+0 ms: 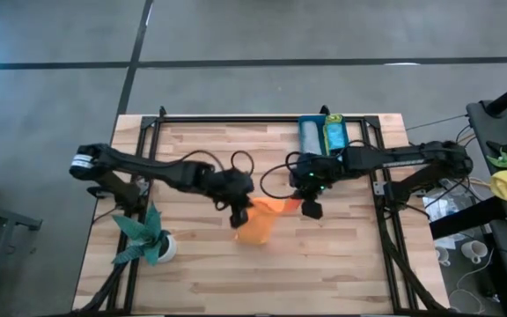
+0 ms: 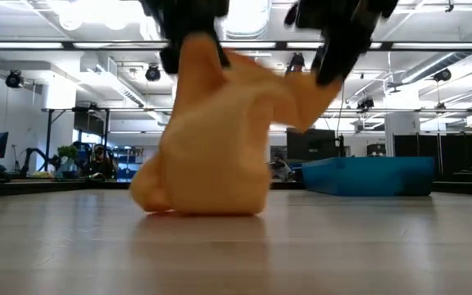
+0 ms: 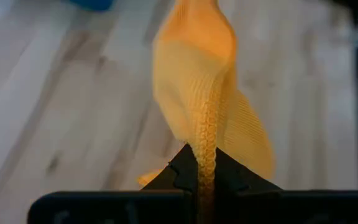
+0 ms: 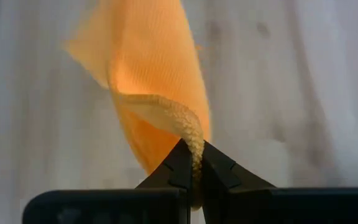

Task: Roll microfiber towels into tight, uniform cylinder then place into a basket
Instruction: Roll the orange towel

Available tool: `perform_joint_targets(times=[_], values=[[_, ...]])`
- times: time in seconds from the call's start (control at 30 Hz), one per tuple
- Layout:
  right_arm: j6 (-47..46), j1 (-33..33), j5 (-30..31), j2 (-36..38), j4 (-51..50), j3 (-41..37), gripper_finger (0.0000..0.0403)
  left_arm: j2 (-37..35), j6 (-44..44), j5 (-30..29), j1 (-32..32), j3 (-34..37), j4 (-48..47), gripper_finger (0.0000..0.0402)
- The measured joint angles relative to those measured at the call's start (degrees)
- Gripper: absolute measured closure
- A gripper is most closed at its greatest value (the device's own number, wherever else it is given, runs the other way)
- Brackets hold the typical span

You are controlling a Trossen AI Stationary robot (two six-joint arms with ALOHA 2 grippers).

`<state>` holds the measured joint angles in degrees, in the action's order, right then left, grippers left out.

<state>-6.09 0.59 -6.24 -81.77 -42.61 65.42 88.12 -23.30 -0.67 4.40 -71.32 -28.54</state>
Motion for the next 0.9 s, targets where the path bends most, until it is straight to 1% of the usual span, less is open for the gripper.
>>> perform_joint_targets(times=[0.1,0.23,0.4,0.47,0.6,0.63,0.67,0.77,0.83,0.9], values=[[-0.32,1.57,0.31,-3.31,0.25,-0.94,0.0394,1.25,2.70,2.85,-2.97,2.36,2.82,0.0390],[0.35,1.67,0.06,-7.56,1.72,-2.30,0.0394,1.64,6.85,4.43,-4.95,5.52,9.91,0.0352],[1.63,1.74,-0.41,-10.91,2.86,-2.57,0.0394,2.65,8.55,4.40,-8.24,8.47,10.37,0.0305],[1.68,1.74,-1.17,-11.42,2.84,-2.54,0.0394,3.37,8.97,4.44,-8.87,9.50,10.61,0.0297],[2.98,1.77,-1.48,-11.16,3.16,-2.18,0.0394,5.29,10.07,4.67,-8.60,10.85,11.95,0.0294],[3.22,1.81,-1.46,-10.92,3.08,-2.20,0.0394,5.83,10.30,4.21,-8.32,11.13,13.12,0.0294],[3.48,1.83,-1.44,-10.71,3.13,-2.20,0.0394,6.26,10.23,2.56,-8.11,11.43,14.31,0.0294],[3.60,1.83,-1.42,-9.84,3.08,-2.22,0.0394,7.67,8.62,-4.63,-8.00,11.72,14.85,0.0294],[3.54,1.80,-1.44,-9.51,3.05,-2.22,0.0394,8.56,5.02,-8.05,-8.61,11.75,14.67,0.0294],[3.57,1.80,-1.46,-9.43,2.97,-2.22,0.0394,9.08,0.42,-8.40,-9.70,11.79,15.86,0.0293]])
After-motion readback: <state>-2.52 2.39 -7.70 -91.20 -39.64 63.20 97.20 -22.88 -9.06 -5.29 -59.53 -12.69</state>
